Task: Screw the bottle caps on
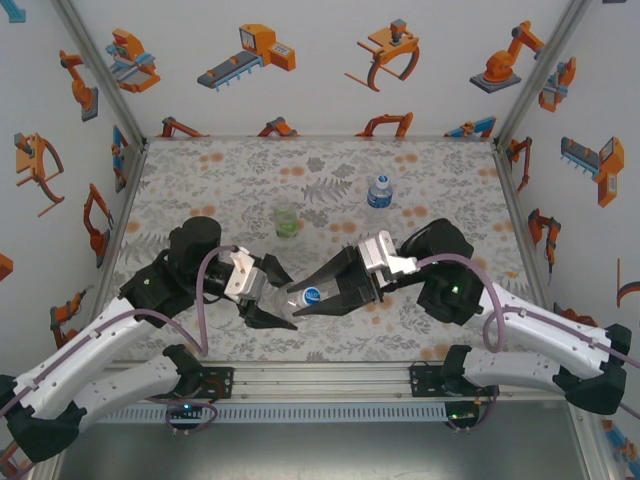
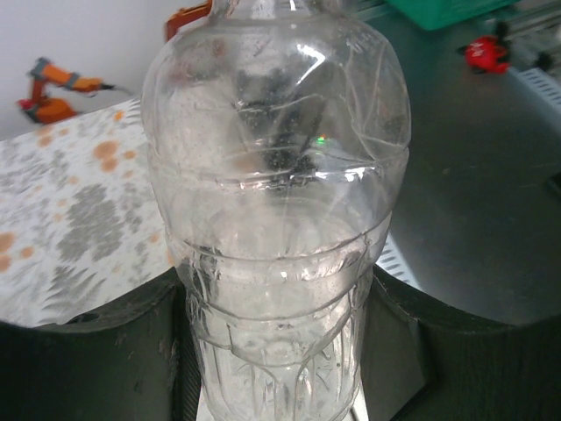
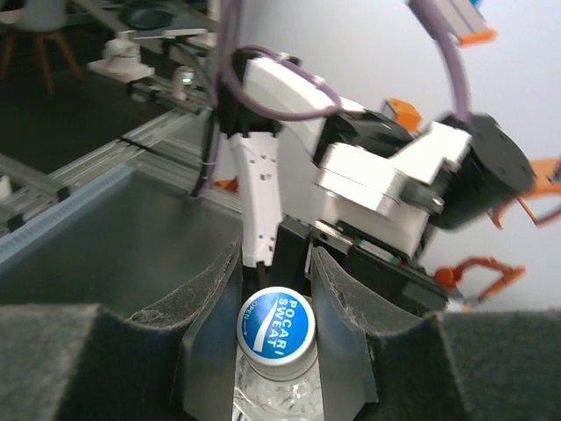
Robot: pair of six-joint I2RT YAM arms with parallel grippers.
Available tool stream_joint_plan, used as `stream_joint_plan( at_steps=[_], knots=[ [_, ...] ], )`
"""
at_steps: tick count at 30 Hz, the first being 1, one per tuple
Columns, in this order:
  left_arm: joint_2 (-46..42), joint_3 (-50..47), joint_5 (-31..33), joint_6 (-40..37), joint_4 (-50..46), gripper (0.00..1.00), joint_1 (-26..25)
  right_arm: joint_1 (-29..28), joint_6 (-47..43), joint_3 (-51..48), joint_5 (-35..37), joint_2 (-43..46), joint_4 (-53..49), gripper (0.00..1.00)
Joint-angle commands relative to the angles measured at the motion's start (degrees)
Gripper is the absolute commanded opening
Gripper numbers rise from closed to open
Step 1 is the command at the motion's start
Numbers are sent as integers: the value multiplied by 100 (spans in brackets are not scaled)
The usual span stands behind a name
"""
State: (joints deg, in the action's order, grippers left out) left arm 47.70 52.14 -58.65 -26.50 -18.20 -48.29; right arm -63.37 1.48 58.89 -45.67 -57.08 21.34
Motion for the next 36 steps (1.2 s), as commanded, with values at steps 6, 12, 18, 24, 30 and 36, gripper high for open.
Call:
stream_joint_plan(
  at_steps=[6, 12, 18, 24, 30, 36],
  knots=[
    [-92, -213, 1525, 33, 722, 0, -31, 36, 788, -425, 3667, 448, -646, 0],
    [72, -243, 1899, 220, 1185, 0, -29, 37, 966, -862, 4965, 575, -411, 0],
    [103, -278, 2179, 254, 1076, 42, -31, 36, 759, -960, 4926, 628, -107, 0],
    [101, -210, 2232, 229, 754, 97, -31, 78, 444, -927, 5196, 546, -412, 0],
    [-73, -72, 2974, 94, 3, 97, -18, 681, 169, -830, 5145, 410, -922, 0],
    [-152, 38, 3839, 431, -335, 97, 188, 1900, 299, -840, 4230, -160, -684, 0]
  ],
)
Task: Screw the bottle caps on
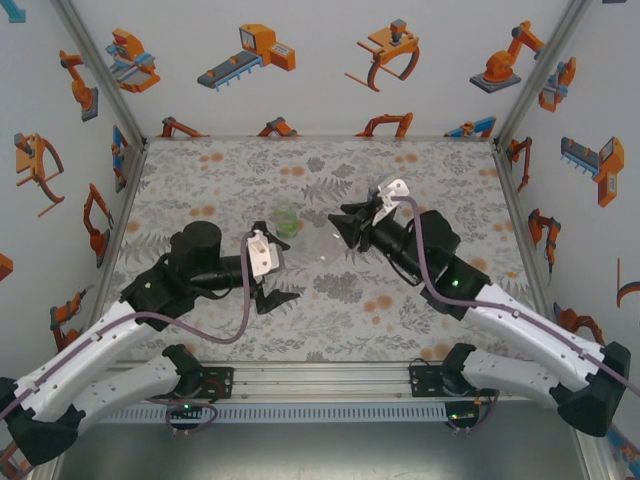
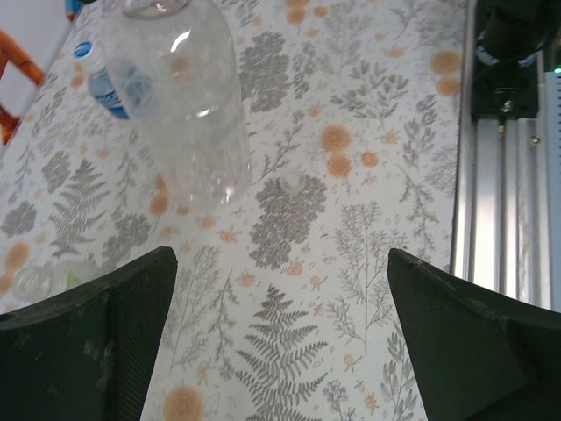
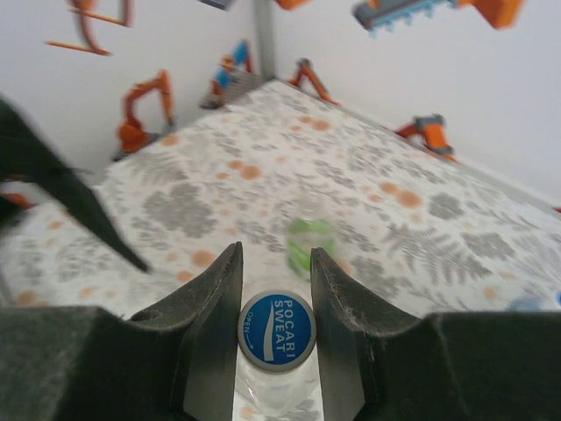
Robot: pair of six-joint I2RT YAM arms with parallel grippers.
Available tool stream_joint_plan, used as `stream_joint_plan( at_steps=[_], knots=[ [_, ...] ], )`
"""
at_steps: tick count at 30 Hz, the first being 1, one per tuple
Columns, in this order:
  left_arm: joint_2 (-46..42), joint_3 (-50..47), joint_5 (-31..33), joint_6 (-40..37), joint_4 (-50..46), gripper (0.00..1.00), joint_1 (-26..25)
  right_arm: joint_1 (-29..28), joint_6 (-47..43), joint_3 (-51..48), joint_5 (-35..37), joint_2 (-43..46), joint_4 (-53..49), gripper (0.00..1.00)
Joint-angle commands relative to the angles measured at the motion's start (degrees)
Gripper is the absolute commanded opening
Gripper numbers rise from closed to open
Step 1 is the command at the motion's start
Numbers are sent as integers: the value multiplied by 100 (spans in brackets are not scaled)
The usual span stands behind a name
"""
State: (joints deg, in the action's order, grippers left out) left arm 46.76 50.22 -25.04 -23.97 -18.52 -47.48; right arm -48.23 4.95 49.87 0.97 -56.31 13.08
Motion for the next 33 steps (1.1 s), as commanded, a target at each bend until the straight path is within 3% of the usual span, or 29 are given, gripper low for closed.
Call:
stream_joint_plan(
  at_steps=[1, 9, 22, 33],
  knots=[
    [-60, 257, 482, 124, -431, 97, 161, 596, -3, 117, -670, -407, 204, 0],
    [29, 14, 1465, 864, -345, 97, 688, 1689, -59, 724, -1655, -1996, 883, 0],
    [539, -194, 1255, 610, -283, 97, 890, 2449, -307, 1937, -2255, -4163, 1383, 0],
    [737, -188, 1329, 483, -314, 97, 894, 2620, -465, 2204, -2267, -4755, 1041, 0]
  ],
)
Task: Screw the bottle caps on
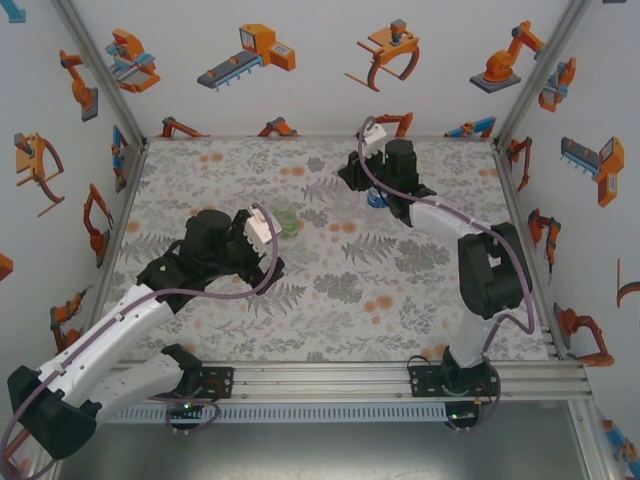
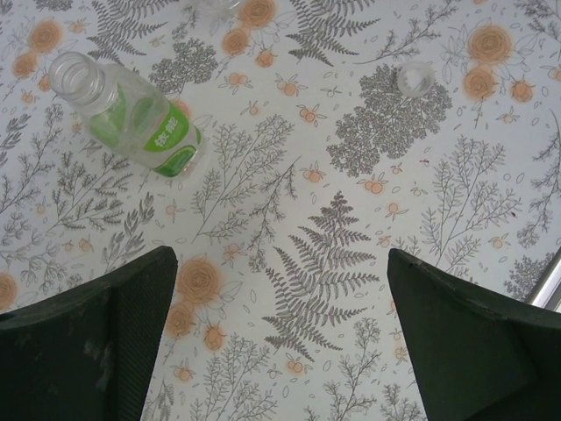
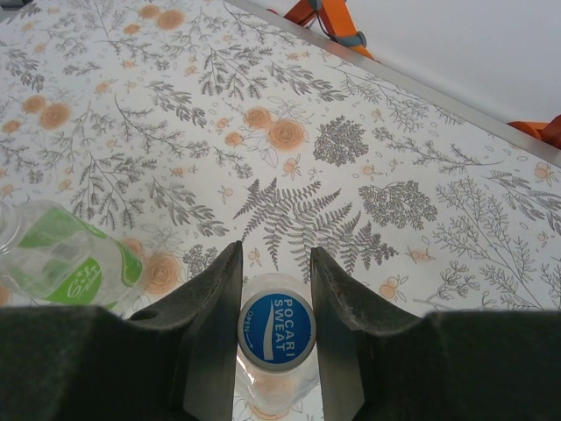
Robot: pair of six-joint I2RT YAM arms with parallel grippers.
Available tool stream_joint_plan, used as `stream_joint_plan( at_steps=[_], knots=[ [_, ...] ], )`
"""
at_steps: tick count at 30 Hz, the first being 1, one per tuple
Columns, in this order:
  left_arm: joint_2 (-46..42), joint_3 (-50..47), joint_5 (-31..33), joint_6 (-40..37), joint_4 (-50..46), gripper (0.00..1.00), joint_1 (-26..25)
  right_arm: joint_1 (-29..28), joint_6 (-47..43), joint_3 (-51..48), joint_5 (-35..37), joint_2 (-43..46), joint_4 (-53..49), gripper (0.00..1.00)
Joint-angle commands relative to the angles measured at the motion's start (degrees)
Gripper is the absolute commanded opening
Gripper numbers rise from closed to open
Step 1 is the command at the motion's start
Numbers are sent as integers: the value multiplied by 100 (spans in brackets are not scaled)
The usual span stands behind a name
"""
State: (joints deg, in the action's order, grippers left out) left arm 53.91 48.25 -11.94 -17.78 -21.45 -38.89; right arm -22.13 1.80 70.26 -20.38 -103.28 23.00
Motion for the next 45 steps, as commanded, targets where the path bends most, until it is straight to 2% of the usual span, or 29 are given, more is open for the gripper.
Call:
stream_joint_plan(
  at_steps=[1, 9, 16, 20, 23, 27, 37, 45],
  knots=[
    [40, 18, 26, -138, -26, 97, 32, 15, -179, 143, -116, -83, 42, 0],
    [68, 27, 13, -149, -35, 97, 34, 11, -433, -67, 35, -174, 148, 12],
    [69, 38, -23, -151, -47, 97, 32, 16, -477, -190, 12, -157, 259, 28],
    [74, 53, -42, -161, -70, 97, 31, 11, -473, -187, -62, -152, 288, 32],
    [42, 50, -61, -139, -55, 97, 33, 14, -447, -155, -41, -118, 279, 40],
    [-106, -8, -59, -113, 48, 97, 47, 16, -480, 33, -36, 14, 68, 47],
    [-433, -92, 56, 10, 209, 97, 174, -7, -604, 332, -132, 396, -443, 50],
    [-718, -135, 463, 191, 257, 97, 279, -388, -540, 237, -324, 683, -650, 50]
  ],
)
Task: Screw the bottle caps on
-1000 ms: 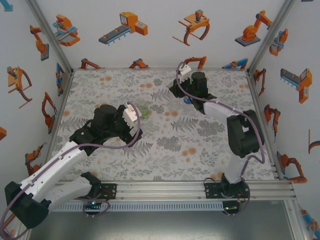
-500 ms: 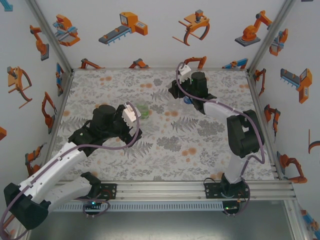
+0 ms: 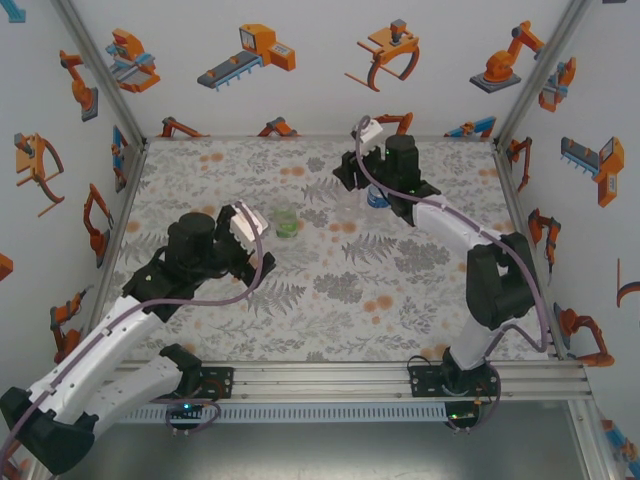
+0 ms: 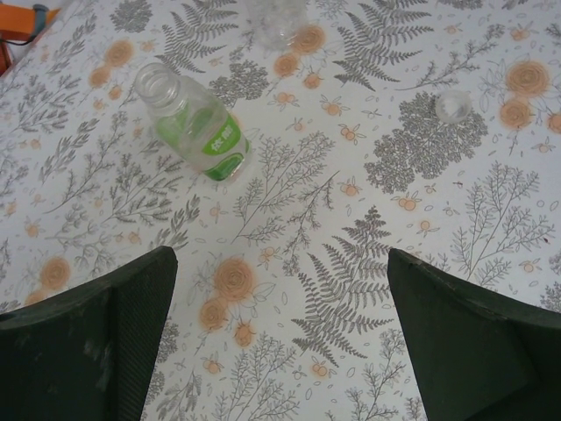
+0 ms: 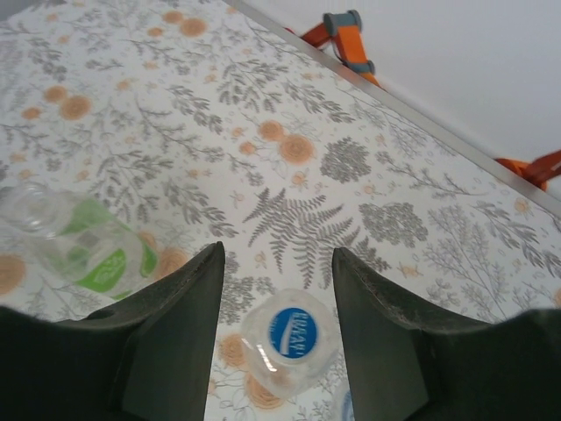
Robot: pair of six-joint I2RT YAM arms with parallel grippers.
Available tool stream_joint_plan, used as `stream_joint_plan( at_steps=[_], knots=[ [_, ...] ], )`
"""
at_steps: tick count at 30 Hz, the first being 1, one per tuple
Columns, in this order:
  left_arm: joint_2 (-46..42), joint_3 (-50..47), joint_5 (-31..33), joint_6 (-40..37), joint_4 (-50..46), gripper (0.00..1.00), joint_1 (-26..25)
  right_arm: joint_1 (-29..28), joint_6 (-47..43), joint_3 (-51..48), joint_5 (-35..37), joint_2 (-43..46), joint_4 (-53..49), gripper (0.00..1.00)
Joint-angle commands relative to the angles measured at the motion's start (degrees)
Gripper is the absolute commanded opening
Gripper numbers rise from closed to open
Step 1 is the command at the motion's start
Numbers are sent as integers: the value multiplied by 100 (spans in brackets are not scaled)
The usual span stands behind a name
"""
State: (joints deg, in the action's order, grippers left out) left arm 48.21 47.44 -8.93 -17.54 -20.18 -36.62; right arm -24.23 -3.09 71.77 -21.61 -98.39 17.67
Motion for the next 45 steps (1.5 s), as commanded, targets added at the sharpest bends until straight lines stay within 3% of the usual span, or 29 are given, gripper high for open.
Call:
stream_joint_plan(
  at_steps=[1, 7, 13, 14, 16, 23, 32, 38, 43, 45],
  knots=[
    [-176, -52, 193, 197, 122, 97, 62, -245, 11, 31, -226, 206, -93, 50],
    [-374, -86, 489, 260, 69, 97, 72, -684, 429, -424, -286, 190, 522, 56],
    [-408, -58, 486, 238, 0, 97, 72, -1041, 447, -663, -546, -156, 1351, 77],
    [-403, -59, 468, 251, 1, 97, 75, -1078, 458, -651, -638, -269, 1498, 91],
    [-373, -51, 422, 259, -3, 97, 70, -1118, 458, -574, -829, -480, 1690, 94],
    [-294, -20, 360, 303, -62, 97, 72, -1136, 420, -259, -1320, -1268, 2154, 94],
    [-261, -68, 404, 247, -62, 97, 71, -1144, 400, 379, -1924, -2228, 2531, 84],
    [-204, -68, 427, 164, -65, 97, 71, -1145, 700, 917, -2089, -2786, 2729, 73],
    [-223, -112, 498, 172, -52, 97, 70, -1145, 861, 1087, -2208, -2969, 2852, 55],
    [-215, -121, 491, 172, -41, 97, 67, -1146, 896, 1050, -2226, -2953, 2900, 52]
  ],
)
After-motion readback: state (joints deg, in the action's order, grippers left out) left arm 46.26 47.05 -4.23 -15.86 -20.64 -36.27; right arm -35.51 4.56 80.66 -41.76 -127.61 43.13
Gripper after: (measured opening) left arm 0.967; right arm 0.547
